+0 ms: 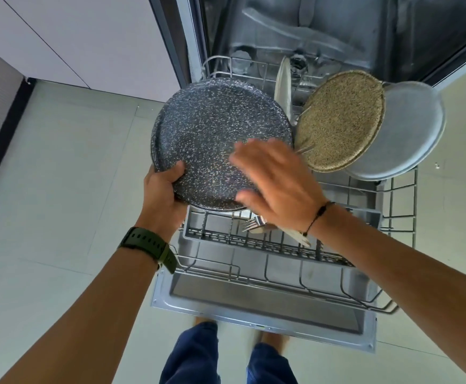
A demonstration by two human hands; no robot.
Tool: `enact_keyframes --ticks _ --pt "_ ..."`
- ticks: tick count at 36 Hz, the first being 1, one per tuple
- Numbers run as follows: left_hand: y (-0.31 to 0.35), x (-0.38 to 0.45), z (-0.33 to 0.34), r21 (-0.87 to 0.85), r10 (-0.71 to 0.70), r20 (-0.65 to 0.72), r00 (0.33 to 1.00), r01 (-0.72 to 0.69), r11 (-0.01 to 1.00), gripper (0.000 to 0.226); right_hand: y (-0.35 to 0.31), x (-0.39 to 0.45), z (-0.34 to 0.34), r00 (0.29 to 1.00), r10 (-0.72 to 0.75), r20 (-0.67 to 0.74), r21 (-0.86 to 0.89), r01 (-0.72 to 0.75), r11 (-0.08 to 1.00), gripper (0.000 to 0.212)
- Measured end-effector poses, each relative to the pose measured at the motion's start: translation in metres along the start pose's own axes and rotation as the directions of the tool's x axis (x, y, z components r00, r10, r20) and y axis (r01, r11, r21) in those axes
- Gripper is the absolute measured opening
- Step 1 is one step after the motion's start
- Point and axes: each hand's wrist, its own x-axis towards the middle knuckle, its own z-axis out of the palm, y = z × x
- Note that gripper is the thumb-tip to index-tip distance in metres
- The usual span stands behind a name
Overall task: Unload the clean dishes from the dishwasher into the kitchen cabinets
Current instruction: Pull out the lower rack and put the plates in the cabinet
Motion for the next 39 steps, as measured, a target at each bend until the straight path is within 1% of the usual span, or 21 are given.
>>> enact_keyframes --ticks 1,3,5,7,9,12,15,16,18,20,22,24,26,27,28,30,33,35,37,38,39 --pt "0.001 0.000 -0.004 -0.014 0.007 -0.017 1.000 -0.007 1.000 0.043 0.006 0.006 -0.002 0.991 0.093 -0.095 0.025 -0.091 0.996 0.040" --pt "0.003 0.000 -0.011 -0.029 0.016 -0.033 0.999 -0.017 0.999 0.044 0.024 0.018 -0.003 0.924 0.319 -0.208 0.054 -0.315 0.947 0.038" --pt "0.004 0.000 -0.020 -0.039 0.021 -0.043 0.999 -0.023 0.999 0.045 0.043 0.029 -0.004 0.809 0.567 -0.156 0.091 -0.560 0.823 0.044" --pt "0.006 -0.001 -0.027 -0.046 0.018 -0.065 0.998 -0.021 0.999 0.045 0.064 0.037 0.004 0.669 0.743 0.004 0.075 -0.741 0.667 0.048" --pt "0.007 -0.002 -0.033 -0.052 0.013 -0.080 0.997 -0.017 0.999 0.044 0.080 0.044 0.013 0.558 0.812 0.173 0.062 -0.828 0.557 0.052" --pt "0.008 -0.003 -0.038 -0.031 0.014 -0.075 0.997 -0.016 0.999 0.043 0.089 0.055 0.022 0.399 0.837 0.374 0.110 -0.916 0.387 0.063" --pt "0.007 -0.001 -0.042 -0.006 0.010 -0.073 0.997 -0.011 1.000 0.046 0.092 0.061 0.033 0.300 0.801 0.518 0.043 -0.944 0.326 0.070" --pt "0.007 0.000 -0.042 0.000 0.006 -0.076 0.997 -0.006 1.000 0.047 0.093 0.064 0.039 0.292 0.792 0.536 0.033 -0.945 0.326 0.061" --pt "0.006 0.002 -0.043 0.017 -0.006 -0.073 0.997 0.008 1.000 0.046 0.094 0.067 0.050 0.304 0.811 0.500 -0.004 -0.936 0.353 0.025" --pt "0.005 0.003 -0.041 0.033 -0.017 -0.073 0.997 0.019 0.999 0.043 0.094 0.069 0.057 0.307 0.862 0.403 -0.018 -0.939 0.342 0.015" --pt "0.004 0.004 -0.039 0.040 -0.023 -0.075 0.997 0.026 0.999 0.039 0.093 0.068 0.057 0.302 0.906 0.295 0.041 -0.952 0.304 0.025" --pt "0.003 0.005 -0.037 0.037 -0.035 -0.074 0.997 0.038 0.999 0.037 0.092 0.066 0.055 0.318 0.927 0.202 0.130 -0.946 0.296 0.018" --pt "0.002 0.005 -0.036 0.034 -0.047 -0.067 0.997 0.049 0.998 0.037 0.086 0.067 0.046 0.349 0.925 0.149 0.210 -0.925 0.316 0.024" --pt "0.001 0.005 -0.036 0.031 -0.053 -0.069 0.996 0.056 0.998 0.037 0.082 0.068 0.040 0.382 0.917 0.113 0.258 -0.903 0.344 0.020" --pt "0.000 0.006 -0.035 0.026 -0.062 -0.071 0.996 0.063 0.998 0.037 0.076 0.069 0.033 0.430 0.901 0.066 0.296 -0.870 0.394 0.021" --pt "-0.001 0.005 -0.033 0.018 -0.074 -0.075 0.994 0.075 0.997 0.036 0.064 0.069 0.017 0.511 0.859 0.036 0.327 -0.818 0.473 0.040" --pt "-0.001 0.001 -0.027 0.014 -0.084 -0.066 0.994 0.086 0.996 0.037 0.041 0.062 0.000 0.687 0.726 0.034 0.339 -0.691 0.638 0.048" --pt "-0.001 -0.003 -0.022 0.016 -0.086 -0.058 0.995 0.087 0.996 0.037 0.024 0.053 -0.008 0.824 0.567 -0.016 0.340 -0.529 0.778 0.049" --pt "0.000 -0.004 -0.017 0.006 -0.088 -0.047 0.995 0.088 0.996 0.037 0.013 0.043 -0.012 0.943 0.328 -0.062 0.273 -0.300 0.914 0.050" --pt "0.000 -0.005 -0.014 -0.014 -0.091 -0.049 0.995 0.091 0.996 0.037 0.009 0.036 -0.011 0.980 0.191 -0.056 0.211 -0.176 0.962 0.050" --pt "0.001 -0.005 -0.012 -0.042 -0.099 -0.051 0.994 0.097 0.994 0.036 0.006 0.031 -0.009 0.997 0.063 -0.040 0.144 -0.057 0.988 0.049"
